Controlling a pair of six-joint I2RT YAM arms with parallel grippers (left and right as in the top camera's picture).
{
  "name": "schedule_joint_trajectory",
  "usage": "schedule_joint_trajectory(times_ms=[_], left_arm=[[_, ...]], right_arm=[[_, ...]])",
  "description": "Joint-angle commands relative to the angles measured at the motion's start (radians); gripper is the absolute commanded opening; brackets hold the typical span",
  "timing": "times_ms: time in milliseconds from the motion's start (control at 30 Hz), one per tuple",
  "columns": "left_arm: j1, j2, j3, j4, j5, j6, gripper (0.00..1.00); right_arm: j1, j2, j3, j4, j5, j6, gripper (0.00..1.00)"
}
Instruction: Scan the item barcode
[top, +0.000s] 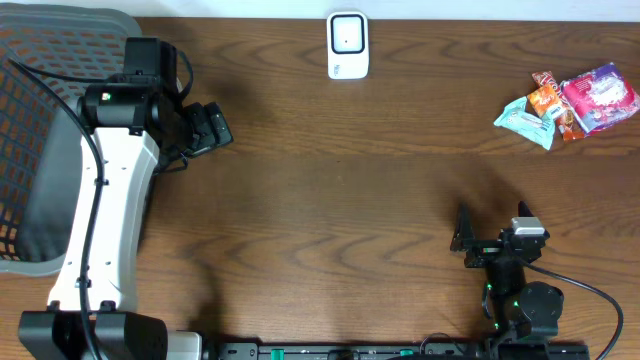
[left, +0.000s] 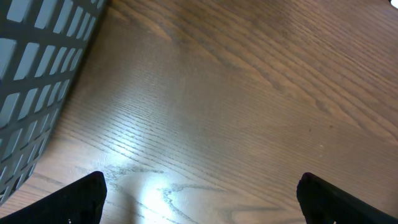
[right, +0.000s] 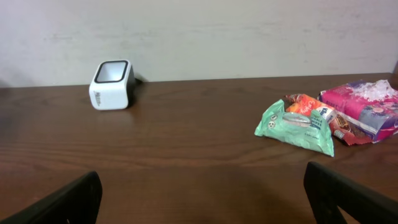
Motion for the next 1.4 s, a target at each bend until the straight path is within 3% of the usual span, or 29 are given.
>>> schedule_joint_trajectory(times_ms=[0, 267, 467, 833, 1367], left_arm=[[0.005, -0.036, 0.001, -0.003, -0.007, 0.001, 0.98], [-0.023, -0.128, -0.118, 0.034, 0.009, -0.034, 0.98], [-0.032, -0.299, -0.452, 0.291, 0.021, -0.005, 0.98], [-0.031, -0.770, -1.055, 0.766, 0.100, -0.004, 0.98], [-0.032, -1.176, -1.334, 1.159, 0.100, 0.143, 0.98]], right_arm=[[-0.008, -0.010, -0.004, -0.001, 0.008, 0.014, 0.99], [-0.008, -0.010, -0.004, -0.001, 0.008, 0.014, 0.99], [-0.008, -0.010, -0.004, -0.001, 0.008, 0.014, 0.99], [-0.008, -0.010, -0.004, -0.001, 0.008, 0.014, 0.99], [-0.008, -0.010, -0.004, -0.001, 0.009, 0.014, 0.99]])
